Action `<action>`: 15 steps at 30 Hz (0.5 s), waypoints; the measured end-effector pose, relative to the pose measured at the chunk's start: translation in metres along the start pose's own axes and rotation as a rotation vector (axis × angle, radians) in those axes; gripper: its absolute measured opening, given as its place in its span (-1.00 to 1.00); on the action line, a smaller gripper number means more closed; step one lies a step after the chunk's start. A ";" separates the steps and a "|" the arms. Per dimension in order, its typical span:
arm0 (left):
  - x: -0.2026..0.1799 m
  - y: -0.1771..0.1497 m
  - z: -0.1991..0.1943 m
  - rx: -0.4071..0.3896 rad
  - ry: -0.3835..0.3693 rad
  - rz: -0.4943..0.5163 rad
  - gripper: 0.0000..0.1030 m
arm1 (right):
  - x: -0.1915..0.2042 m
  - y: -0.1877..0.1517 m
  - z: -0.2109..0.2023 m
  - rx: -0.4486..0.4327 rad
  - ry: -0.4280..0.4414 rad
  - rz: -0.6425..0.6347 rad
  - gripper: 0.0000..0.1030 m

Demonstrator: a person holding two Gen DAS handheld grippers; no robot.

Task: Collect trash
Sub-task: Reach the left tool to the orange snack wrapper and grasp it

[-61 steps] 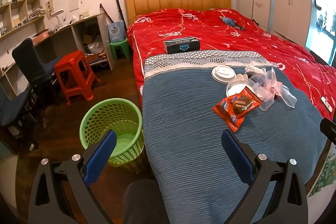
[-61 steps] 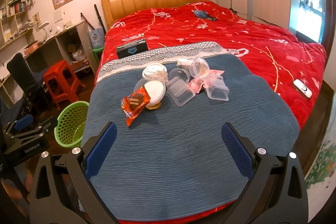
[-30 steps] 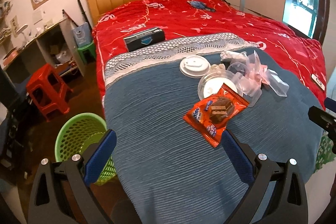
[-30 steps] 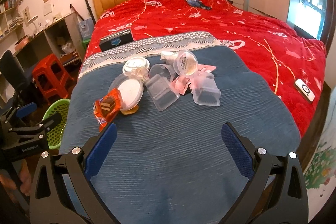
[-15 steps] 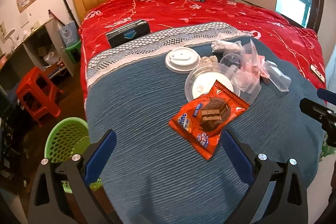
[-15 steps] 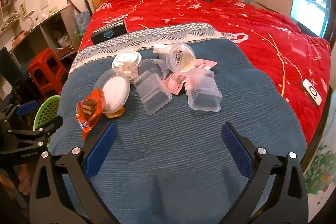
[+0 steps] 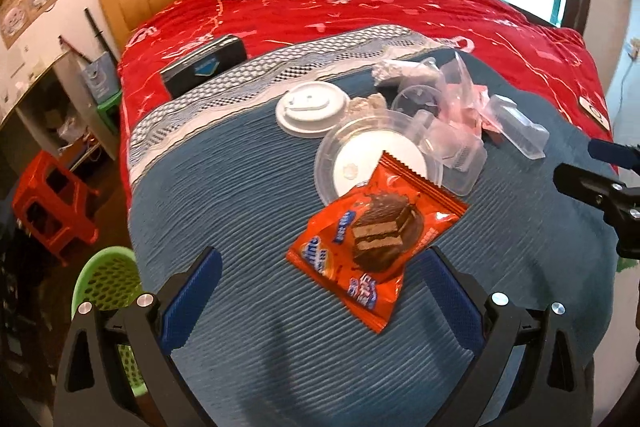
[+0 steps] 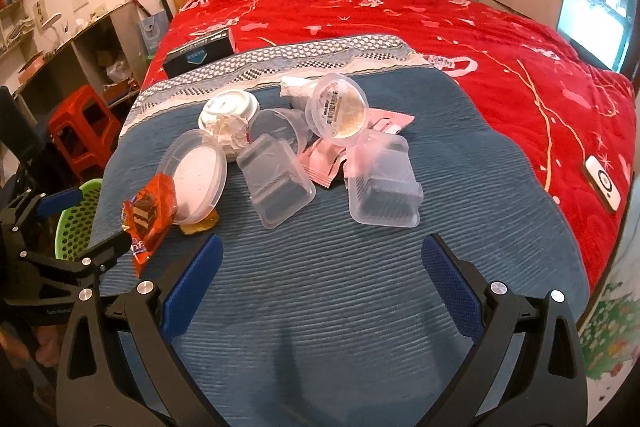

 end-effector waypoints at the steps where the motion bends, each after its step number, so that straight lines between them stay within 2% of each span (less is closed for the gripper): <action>1: -0.001 0.002 0.004 0.004 -0.010 0.005 0.88 | 0.000 0.000 0.001 0.001 -0.001 -0.001 0.91; 13: -0.017 0.009 0.026 0.006 -0.083 0.087 0.84 | -0.013 0.016 0.020 0.019 0.033 0.012 0.91; 15: -0.019 0.010 0.030 0.014 -0.094 0.091 0.57 | -0.015 0.023 0.024 0.019 0.050 0.013 0.91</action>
Point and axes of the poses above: each gripper's, at about its wrist camera, not at the fingertips, and z roughly the way its jaws point, x to its left, y to its top, the point moved 1 cm from there along z, roughly the way its jaws point, and after that the axes turned 4 degrees about -y, right-handed, at the moved point
